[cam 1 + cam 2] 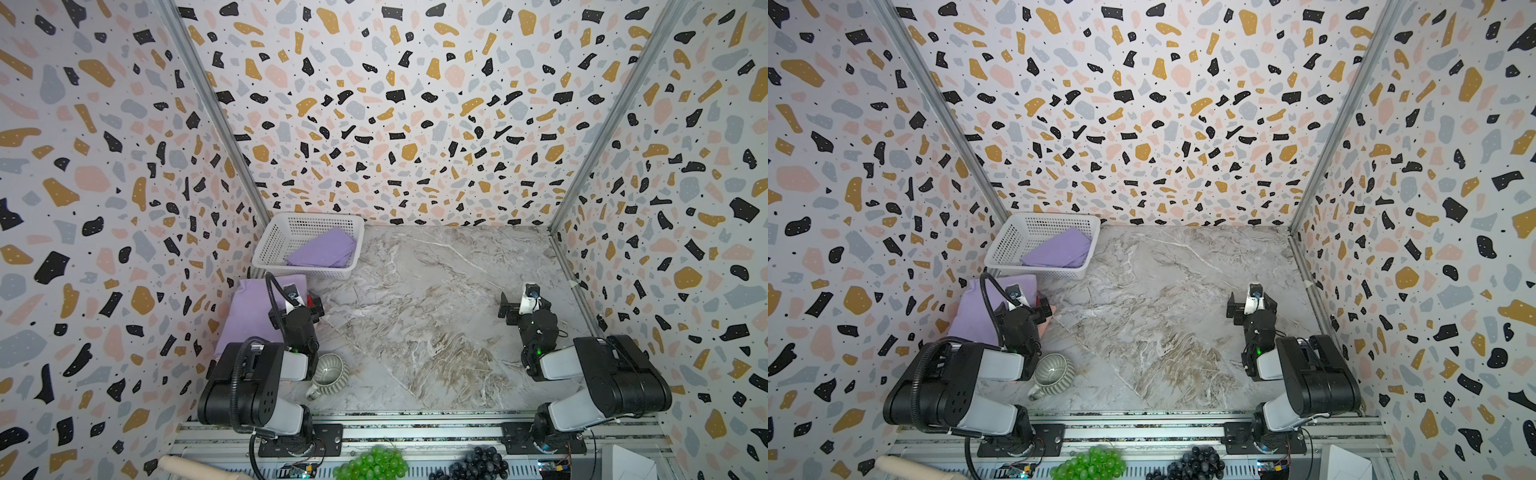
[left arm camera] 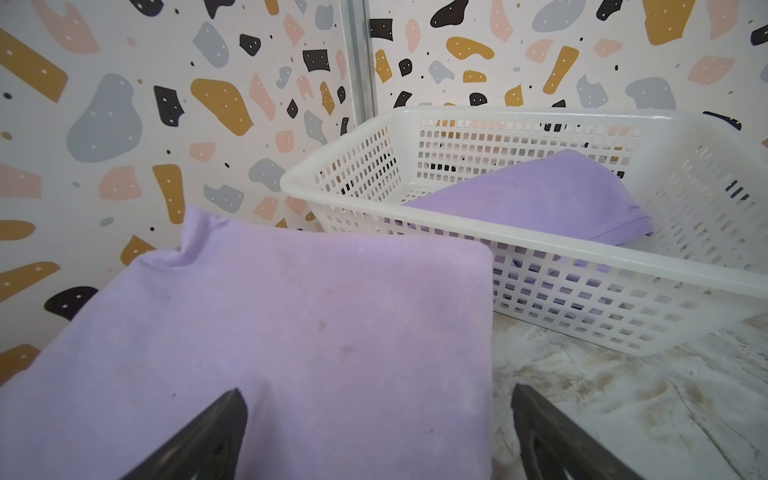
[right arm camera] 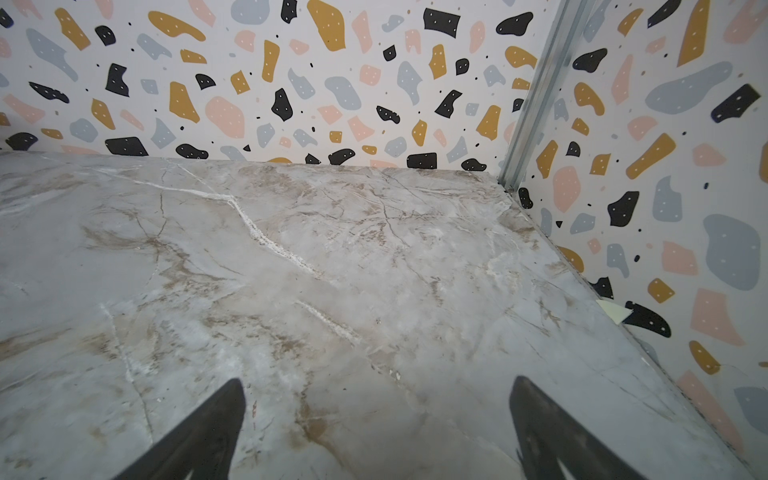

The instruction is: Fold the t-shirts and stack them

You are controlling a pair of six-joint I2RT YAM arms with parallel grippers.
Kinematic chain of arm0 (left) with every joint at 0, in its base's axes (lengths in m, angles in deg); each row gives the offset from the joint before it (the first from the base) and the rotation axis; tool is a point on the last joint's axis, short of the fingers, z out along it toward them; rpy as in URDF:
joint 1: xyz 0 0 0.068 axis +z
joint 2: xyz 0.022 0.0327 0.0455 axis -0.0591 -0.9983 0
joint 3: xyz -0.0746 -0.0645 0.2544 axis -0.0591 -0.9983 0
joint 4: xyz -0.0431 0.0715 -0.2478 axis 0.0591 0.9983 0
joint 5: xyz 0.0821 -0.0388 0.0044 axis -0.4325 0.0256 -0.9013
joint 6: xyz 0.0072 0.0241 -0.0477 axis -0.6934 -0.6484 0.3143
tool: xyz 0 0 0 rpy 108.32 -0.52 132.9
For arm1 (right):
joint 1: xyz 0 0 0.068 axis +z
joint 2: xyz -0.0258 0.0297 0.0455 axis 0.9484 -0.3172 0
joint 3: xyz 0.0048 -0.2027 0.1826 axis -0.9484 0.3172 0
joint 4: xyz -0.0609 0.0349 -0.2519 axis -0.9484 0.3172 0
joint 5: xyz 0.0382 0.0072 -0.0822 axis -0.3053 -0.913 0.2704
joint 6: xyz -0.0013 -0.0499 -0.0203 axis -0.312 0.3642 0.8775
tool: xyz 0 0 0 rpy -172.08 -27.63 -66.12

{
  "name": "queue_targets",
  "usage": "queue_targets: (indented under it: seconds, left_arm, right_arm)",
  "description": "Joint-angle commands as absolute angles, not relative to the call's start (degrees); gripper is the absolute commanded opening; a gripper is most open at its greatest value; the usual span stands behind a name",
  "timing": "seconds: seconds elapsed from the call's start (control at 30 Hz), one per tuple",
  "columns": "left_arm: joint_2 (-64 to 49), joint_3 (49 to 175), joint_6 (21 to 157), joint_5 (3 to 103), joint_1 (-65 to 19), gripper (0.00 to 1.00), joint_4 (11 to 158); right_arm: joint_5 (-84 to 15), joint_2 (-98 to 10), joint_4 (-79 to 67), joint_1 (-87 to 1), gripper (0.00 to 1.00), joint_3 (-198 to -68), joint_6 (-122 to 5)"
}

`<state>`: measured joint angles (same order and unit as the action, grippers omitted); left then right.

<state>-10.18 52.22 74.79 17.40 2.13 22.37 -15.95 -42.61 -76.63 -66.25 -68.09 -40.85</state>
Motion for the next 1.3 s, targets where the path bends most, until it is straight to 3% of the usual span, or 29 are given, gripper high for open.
queue_targets:
  seconds: [0.0, 0.1, 0.2, 0.33, 0.57, 0.7, 0.83, 0.97, 1.03, 1.13, 1.27]
  left_arm:
    - [-9.3, 52.1, 74.5, 16.4, 2.0, 1.0, 19.1]
    - [-7.7, 53.3, 76.1, 13.2, 2.0, 1.0, 21.5]
    - [-1.7, 59.7, 75.3, 15.2, 2.0, 1.0, 37.6]
    - [5.9, 70.0, 79.7, 20.0, 1.9, 1.0, 54.0]
    - [5.1, 92.2, 107.0, 32.0, 1.0, 1.0, 79.1]
    - [0.4, 99.3, 118.3, 41.6, -1.8, 1.0, 85.3]
    - [0.0, 101.5, 118.2, 41.2, -4.7, 1.0, 87.2]
    - [-0.5, 96.4, 121.1, 46.4, -4.7, 1.0, 75.1]
    - [-3.3, 96.1, 120.9, 52.5, -2.4, 0.99, 70.5]
    - [-11.1, 103.1, 118.7, 59.5, 2.0, 1.0, 77.3]
    - [-19.9, 115.3, 103.5, 50.5, 2.8, 0.99, 92.6]
  right_arm:
    - [-15.7, -41.8, -77.5, -66.0, 0.99, -68.3, -41.4]
    - [-14.7, -39.4, -74.1, -65.8, 0.99, -69.6, -41.4]
    - [-14.7, -34.1, -55.6, -65.2, 0.99, -77.8, -40.8]
    - [-15.0, -28.8, -31.6, -63.1, 0.99, -92.1, -50.9]
    - [-21.0, -29.4, -18.1, -50.9, 0.99, -110.9, -65.3]
    - [-27.9, -33.1, -17.3, -47.4, 0.99, -117.6, -72.5]
    - [-34.2, -35.3, -25.4, -47.8, 0.99, -114.7, -77.5]
    - [-45.4, -37.7, -34.4, -51.2, 0.99, -112.9, -79.4]
    - [-48.0, -40.0, -36.6, -51.5, 0.99, -113.8, -80.2]
    - [-47.8, -43.0, -28.6, -50.4, 0.96, -120.7, -74.9]
    - [-44.8, -46.4, -24.6, -50.4, 0.99, -125.6, -73.5]
